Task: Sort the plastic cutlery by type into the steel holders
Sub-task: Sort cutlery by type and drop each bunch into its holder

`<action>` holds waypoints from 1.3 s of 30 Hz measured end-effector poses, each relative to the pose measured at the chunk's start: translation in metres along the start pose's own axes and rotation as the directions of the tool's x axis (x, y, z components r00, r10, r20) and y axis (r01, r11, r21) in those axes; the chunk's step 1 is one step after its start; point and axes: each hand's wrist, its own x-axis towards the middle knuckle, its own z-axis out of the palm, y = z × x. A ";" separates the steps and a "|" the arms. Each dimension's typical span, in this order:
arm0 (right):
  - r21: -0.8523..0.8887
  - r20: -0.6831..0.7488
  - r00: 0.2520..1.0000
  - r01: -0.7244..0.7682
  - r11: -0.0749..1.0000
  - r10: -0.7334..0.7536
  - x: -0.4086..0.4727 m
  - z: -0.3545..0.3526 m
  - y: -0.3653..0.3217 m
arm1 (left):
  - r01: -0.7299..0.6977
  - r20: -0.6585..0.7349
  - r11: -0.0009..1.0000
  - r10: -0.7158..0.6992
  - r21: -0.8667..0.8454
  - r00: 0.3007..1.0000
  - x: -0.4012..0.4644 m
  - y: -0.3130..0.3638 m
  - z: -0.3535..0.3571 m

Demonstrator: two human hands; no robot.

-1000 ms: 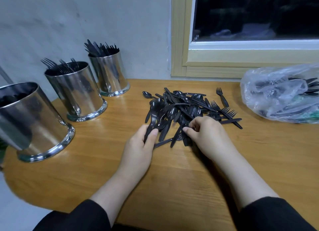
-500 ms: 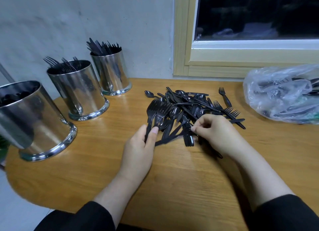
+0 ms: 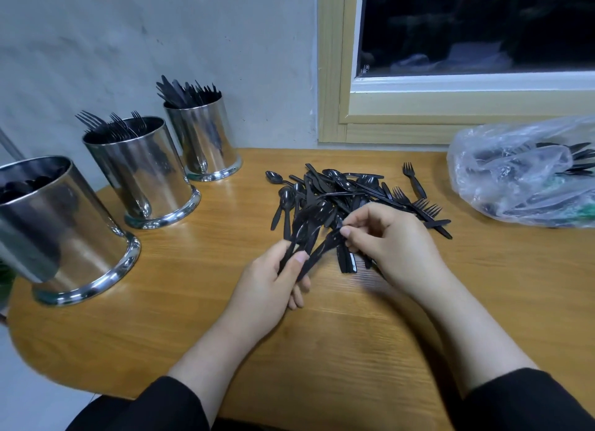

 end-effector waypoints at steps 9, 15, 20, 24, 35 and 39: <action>0.171 -0.125 0.991 -0.029 0.985 0.051 0.013 0.027 -0.007 | 0.028 -0.104 0.996 -0.037 -0.086 0.994 0.008 -0.008 -0.004; -0.613 0.273 0.957 0.098 0.784 0.094 0.009 0.048 0.008 | 0.066 -0.203 0.976 -0.110 -0.209 0.973 0.011 -0.011 -0.006; -0.660 0.209 0.973 0.064 0.749 0.101 0.008 0.054 0.010 | 0.064 -0.191 0.985 -0.094 -0.158 0.977 0.010 -0.016 -0.005; -0.643 0.156 0.980 0.006 0.766 0.124 0.006 0.054 0.007 | 0.053 -0.191 0.988 -0.080 -0.144 0.978 0.011 -0.017 -0.006; -0.319 -0.005 0.967 -0.244 0.916 0.256 -0.003 0.030 -0.003 | 0.035 -0.173 0.987 -0.062 -0.156 0.983 0.009 -0.014 -0.007; -0.183 -0.085 0.970 -0.239 0.954 0.227 -0.006 0.019 0.005 | 0.018 -0.202 0.992 -0.044 -0.127 0.978 0.007 -0.007 -0.005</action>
